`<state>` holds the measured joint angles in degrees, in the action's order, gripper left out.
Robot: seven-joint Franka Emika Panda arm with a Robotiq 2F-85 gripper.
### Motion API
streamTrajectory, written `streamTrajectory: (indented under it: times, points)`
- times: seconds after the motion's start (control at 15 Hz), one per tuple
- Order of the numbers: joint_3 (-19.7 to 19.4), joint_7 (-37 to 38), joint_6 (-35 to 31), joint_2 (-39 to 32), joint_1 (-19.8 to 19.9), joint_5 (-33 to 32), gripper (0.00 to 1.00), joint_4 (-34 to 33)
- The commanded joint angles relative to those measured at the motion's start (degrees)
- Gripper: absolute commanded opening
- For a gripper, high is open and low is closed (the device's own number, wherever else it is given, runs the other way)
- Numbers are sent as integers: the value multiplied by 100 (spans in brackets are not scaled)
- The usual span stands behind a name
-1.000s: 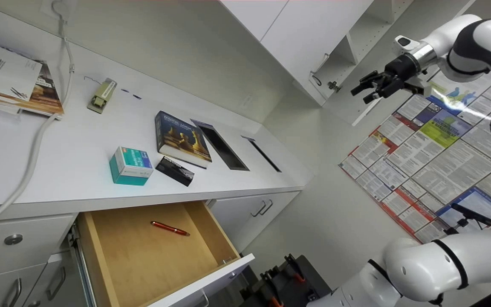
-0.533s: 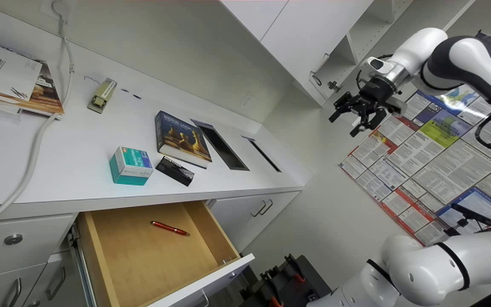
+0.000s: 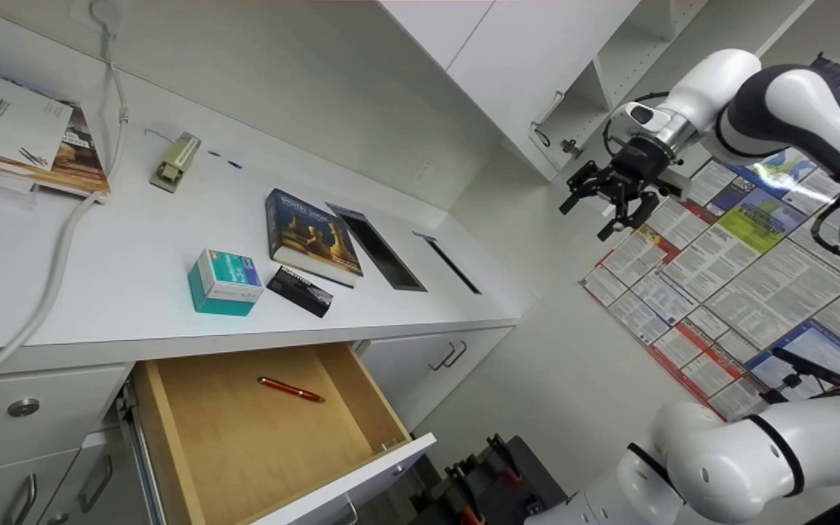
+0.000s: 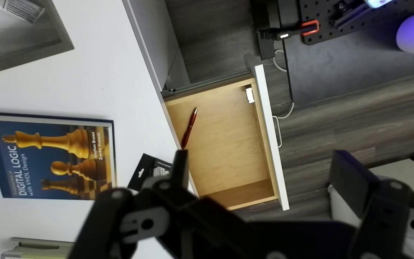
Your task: Open the right door of the upper cabinet on the far right, move the black box to the right side of the countertop
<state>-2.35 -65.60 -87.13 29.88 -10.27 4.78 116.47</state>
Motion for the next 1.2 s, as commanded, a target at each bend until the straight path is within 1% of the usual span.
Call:
streamTrajectory:
  times: [0.0,0.13,0.2,0.27,0.4,0.53,0.67,0.87,1.0,1.13]
  points:
    - [305,131,-195,74,-82,-68,100,466]
    - [540,339,-446,131,-146,-18,100,969]
    - [649,418,-628,151,-186,-31,100,1212]
    - [774,655,-890,155,-222,20,100,1495]
    - [965,1069,-1652,191,-299,22,100,2037]
    - [1057,1430,-2407,105,-410,98,100,2459]
    - [1116,1800,-3407,-102,-527,201,100,2818]
    - [1132,2172,-4748,-596,-634,91,100,3003]
    - [1120,2327,-5340,-1061,-669,9,100,2904]
    - [1100,2375,-5784,-1578,-690,-15,100,2737]
